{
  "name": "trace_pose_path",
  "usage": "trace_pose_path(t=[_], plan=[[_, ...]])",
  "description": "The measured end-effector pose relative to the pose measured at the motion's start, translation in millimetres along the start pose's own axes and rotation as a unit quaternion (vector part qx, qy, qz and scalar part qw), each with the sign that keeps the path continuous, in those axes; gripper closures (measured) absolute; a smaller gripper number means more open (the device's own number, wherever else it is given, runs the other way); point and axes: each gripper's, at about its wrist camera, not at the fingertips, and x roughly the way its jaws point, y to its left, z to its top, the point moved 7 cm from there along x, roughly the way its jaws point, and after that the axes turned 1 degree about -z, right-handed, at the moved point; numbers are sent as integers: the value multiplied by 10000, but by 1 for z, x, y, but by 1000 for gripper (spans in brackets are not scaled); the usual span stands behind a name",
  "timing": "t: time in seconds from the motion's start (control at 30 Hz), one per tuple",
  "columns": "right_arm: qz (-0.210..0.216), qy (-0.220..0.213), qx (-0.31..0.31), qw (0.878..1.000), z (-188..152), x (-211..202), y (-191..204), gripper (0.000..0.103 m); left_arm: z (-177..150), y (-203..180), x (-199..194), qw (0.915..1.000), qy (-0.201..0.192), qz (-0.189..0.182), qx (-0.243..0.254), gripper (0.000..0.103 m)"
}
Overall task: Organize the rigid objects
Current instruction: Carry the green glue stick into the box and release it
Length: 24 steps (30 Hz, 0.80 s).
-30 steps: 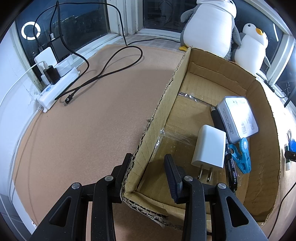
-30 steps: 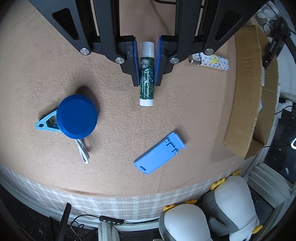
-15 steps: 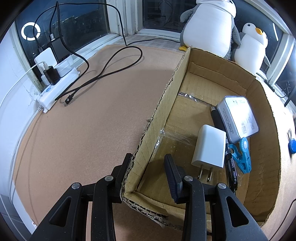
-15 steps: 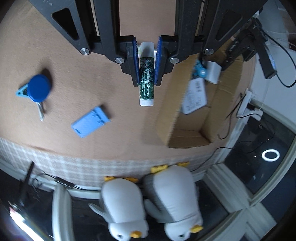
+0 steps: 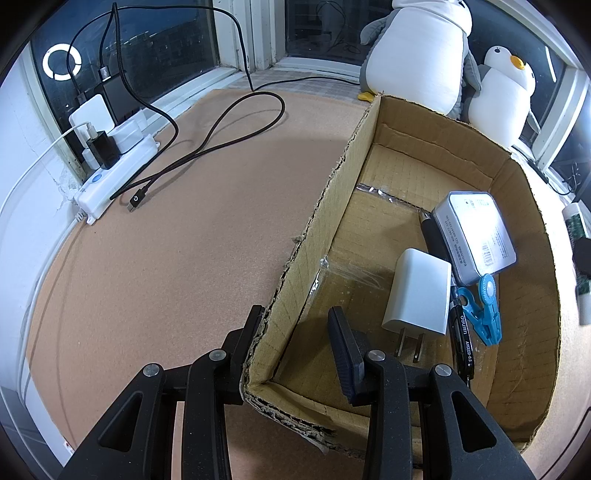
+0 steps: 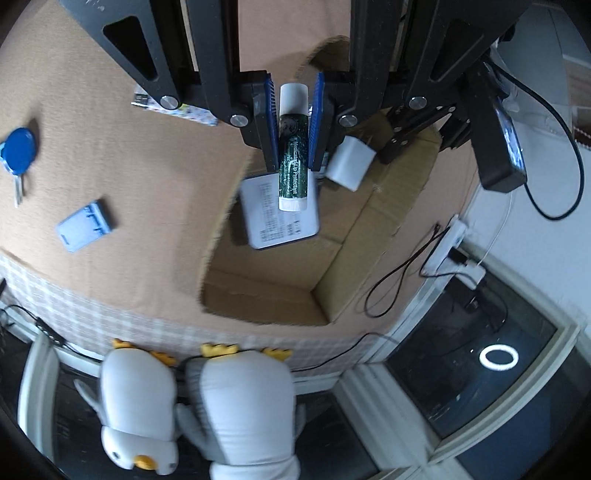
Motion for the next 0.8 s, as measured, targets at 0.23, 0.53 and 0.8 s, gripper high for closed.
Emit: trace_pose_path(t=[0.23,0.53,0.8], plan=[[17,153,-280,9995,-8,15,21,89,0,0,0,10000,0,-2,2,65],[41,195,-411,9990,-12,21,27,89,0,0,0,10000,0,3,6,65],[13,-59,-453,9990,-5,10,27,37,0,1,0,10000,-1,10,1,65]])
